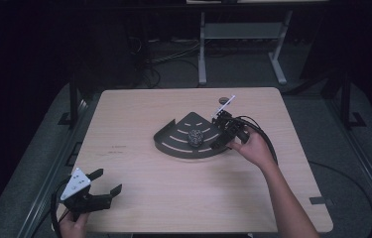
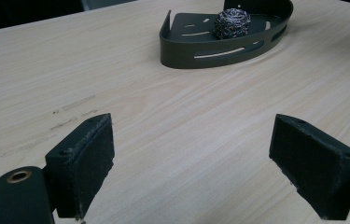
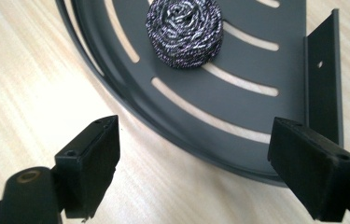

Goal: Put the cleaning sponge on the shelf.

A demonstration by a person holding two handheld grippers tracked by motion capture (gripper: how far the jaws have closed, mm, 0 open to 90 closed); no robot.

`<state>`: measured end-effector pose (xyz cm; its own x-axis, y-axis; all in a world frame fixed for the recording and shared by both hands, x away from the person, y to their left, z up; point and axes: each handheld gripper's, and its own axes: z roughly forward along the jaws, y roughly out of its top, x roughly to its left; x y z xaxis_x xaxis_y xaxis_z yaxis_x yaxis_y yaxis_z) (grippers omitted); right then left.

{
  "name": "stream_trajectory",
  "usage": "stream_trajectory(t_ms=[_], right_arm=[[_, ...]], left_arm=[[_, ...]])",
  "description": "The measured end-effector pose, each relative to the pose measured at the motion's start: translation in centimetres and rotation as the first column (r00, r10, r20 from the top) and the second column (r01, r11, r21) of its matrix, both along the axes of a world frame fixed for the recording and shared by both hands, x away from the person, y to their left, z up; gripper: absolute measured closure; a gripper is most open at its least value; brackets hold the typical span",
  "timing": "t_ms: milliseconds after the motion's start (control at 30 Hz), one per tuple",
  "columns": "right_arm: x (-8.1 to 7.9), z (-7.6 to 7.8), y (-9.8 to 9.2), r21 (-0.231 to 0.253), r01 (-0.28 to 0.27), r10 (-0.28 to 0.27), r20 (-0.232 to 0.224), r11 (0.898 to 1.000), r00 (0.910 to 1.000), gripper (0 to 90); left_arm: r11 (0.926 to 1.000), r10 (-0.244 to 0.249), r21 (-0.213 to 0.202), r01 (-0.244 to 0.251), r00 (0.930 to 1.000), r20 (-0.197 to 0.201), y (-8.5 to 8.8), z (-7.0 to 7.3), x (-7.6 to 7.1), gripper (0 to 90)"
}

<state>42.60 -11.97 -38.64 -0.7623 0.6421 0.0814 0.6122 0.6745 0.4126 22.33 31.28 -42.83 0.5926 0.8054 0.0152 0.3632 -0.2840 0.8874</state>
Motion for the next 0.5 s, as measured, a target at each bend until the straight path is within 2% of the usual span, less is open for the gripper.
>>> stream_trajectory(t_ms=[133,267,500], right_arm=[[-0.3,0.1,-0.2,-0.002,-0.006,0.006,-0.012,1.000,0.9999,16.0],[-0.7,0.3,-0.4,0.017,-0.010,0.010,-0.004,1.000,0.9999,16.1],[-1.3,-0.1,-0.9,0.014,-0.015,0.016,-0.003,1.000,0.9999,16.3]], left_arm=[[1.0000,-0.004,0.007,0.004,1.0000,0.000,-0.1,0.0,0.0,13.2],[1.0000,-0.004,0.006,0.004,1.0000,0.001,-0.2,0.0,0.0,13.3],[0.9999,-0.010,0.011,0.010,0.9999,-0.002,-0.3,0.0,0.0,13.2]])
